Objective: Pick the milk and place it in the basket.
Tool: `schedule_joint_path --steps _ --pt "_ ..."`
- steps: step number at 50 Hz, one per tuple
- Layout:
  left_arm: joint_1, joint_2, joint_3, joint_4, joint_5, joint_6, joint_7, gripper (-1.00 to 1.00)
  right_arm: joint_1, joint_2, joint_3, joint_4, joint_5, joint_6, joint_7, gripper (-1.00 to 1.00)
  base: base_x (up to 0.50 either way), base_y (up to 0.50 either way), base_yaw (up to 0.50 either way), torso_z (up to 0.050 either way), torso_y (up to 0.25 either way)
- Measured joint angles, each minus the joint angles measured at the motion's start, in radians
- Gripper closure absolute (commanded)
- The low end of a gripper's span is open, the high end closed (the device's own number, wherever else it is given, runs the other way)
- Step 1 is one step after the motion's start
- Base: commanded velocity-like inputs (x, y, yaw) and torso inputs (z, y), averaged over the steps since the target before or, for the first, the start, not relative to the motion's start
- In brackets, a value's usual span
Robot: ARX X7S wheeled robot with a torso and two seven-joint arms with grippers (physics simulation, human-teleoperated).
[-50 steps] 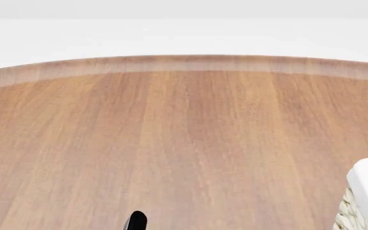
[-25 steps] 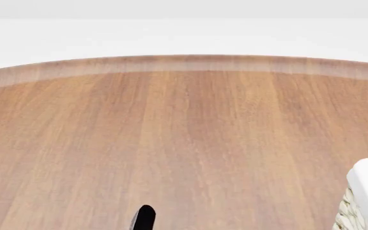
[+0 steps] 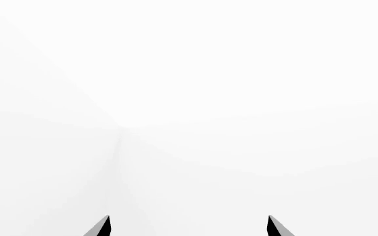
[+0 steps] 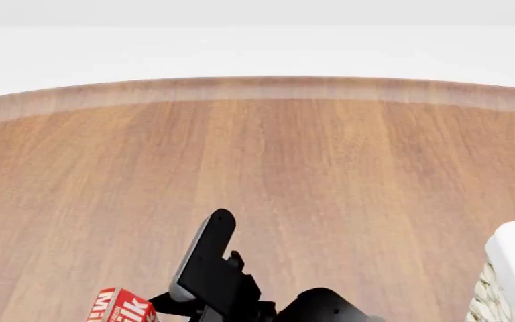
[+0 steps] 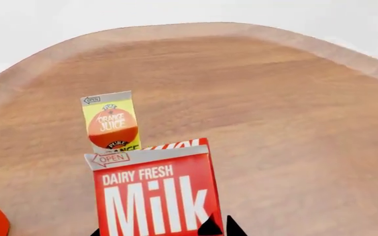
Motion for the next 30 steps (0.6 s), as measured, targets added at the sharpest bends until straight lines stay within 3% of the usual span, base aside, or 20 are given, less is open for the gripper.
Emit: schedule_joint_path --steps 30 --pt "-0.01 -0.001 0.012 -0.002 0.0 0.0 -0.002 -1.0 0.033 0.076 0.225 -0.271 0.156 0.148 0.358 1.0 0.0 0.0 0.0 0.0 0.001"
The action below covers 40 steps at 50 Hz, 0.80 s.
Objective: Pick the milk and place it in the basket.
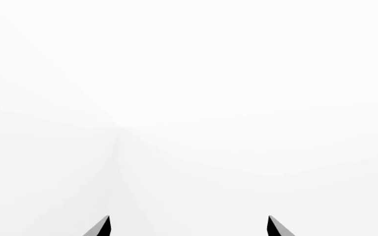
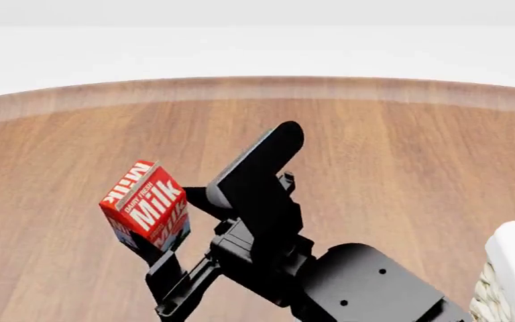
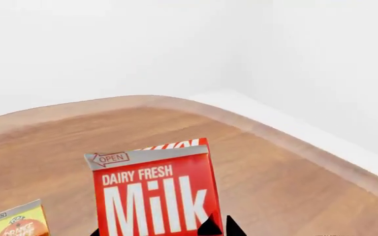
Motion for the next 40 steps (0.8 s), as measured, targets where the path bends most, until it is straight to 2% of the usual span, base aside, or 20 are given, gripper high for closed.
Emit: schedule_joint_path --steps 21,32,40 --pt "-0.003 0.006 0.006 -0.005 0.004 0.002 0.005 -1.0 -0.088 0.106 0.185 -0.187 0.086 0.024 0.298 1.0 0.0 0.0 0.0 0.0 0.001" --pt "0.0 0.009 0.004 -0.003 0.005 -0.001 0.006 -1.0 -0.139 0.133 0.275 -0.21 0.064 0.0 0.467 1.0 0.0 0.0 0.0 0.001 0.001" --pt "0.005 0.013 0.0 -0.002 0.007 -0.002 0.008 -1.0 -0.166 0.14 0.31 -0.209 0.046 -0.019 0.535 1.0 0.0 0.0 0.0 0.0 0.001"
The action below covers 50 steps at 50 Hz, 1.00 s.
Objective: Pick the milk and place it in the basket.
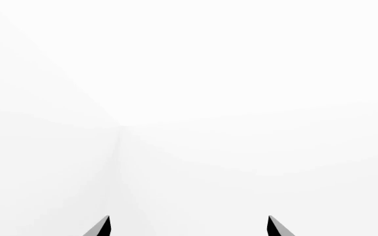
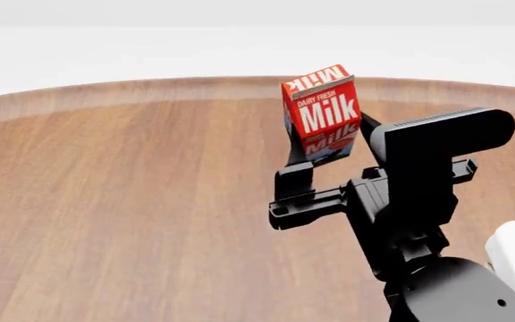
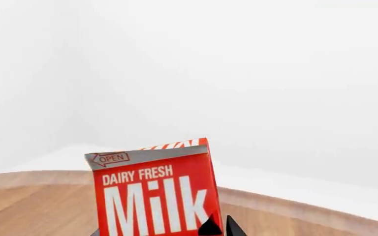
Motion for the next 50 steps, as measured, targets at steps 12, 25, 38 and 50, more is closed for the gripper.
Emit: schedule_joint_path --steps 12,25,38,50 --pt "0.001 0.003 0.0 0.0 0.002 -0.002 0.001 -1.0 -0.014 -0.009 -0.005 0.036 -0.03 -0.032 0.008 1.0 0.0 0.0 0.0 0.0 0.002" --pt "-0.003 0.003 0.008 -0.002 0.004 -0.002 0.001 -1.0 -0.034 -0.073 -0.051 0.179 -0.091 -0.145 -0.078 1.0 0.0 0.0 0.0 0.001 0.002" --pt "-0.005 0.003 0.009 -0.003 0.004 -0.004 0.001 -1.0 -0.043 -0.102 -0.071 0.242 -0.115 -0.194 -0.116 1.0 0.0 0.0 0.0 0.0 0.002" --pt "-0.007 0.005 0.009 -0.003 0.004 -0.005 0.002 -1.0 -0.043 -0.105 -0.074 0.255 -0.117 -0.204 -0.125 1.0 0.0 0.0 0.0 0.001 0.002"
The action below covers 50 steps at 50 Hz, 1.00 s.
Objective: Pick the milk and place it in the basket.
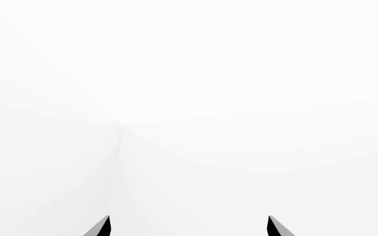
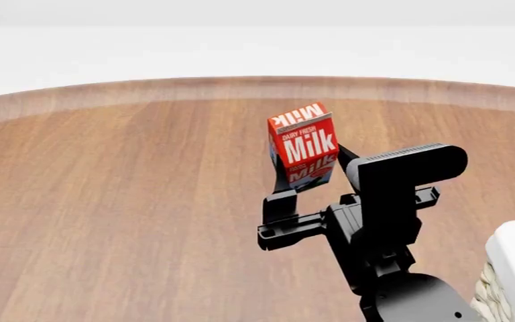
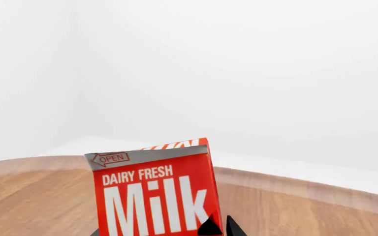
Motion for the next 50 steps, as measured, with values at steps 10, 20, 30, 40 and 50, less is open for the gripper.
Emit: schedule_joint_path --steps 10,20,30,40,50 --pt "-0.001 -0.002 -0.001 0.001 -0.002 -0.003 -0.001 -1.0 0.114 0.077 0.033 -0.091 0.078 0.118 -0.003 1.0 0.0 0.0 0.0 0.001 0.002" --pt "-0.002 -0.002 -0.003 0.002 -0.003 -0.005 -0.001 -1.0 0.278 0.175 0.087 -0.193 0.21 0.284 -0.014 1.0 0.0 0.0 0.0 0.0 0.001" --pt "0.006 0.003 -0.013 0.0 -0.004 -0.007 0.004 -1.0 0.413 0.276 0.146 -0.274 0.361 0.441 0.004 1.0 0.0 0.0 0.0 0.0 0.002" --pt "0.009 0.007 -0.019 -0.002 -0.004 -0.009 0.008 -1.0 0.481 0.395 0.233 -0.345 0.499 0.551 0.051 1.0 0.0 0.0 0.0 0.001 0.001" --pt "0.007 0.008 -0.014 -0.004 -0.002 -0.009 0.009 -1.0 0.434 0.518 0.356 -0.4 0.61 0.59 0.115 1.0 0.0 0.0 0.0 0.0 0.001"
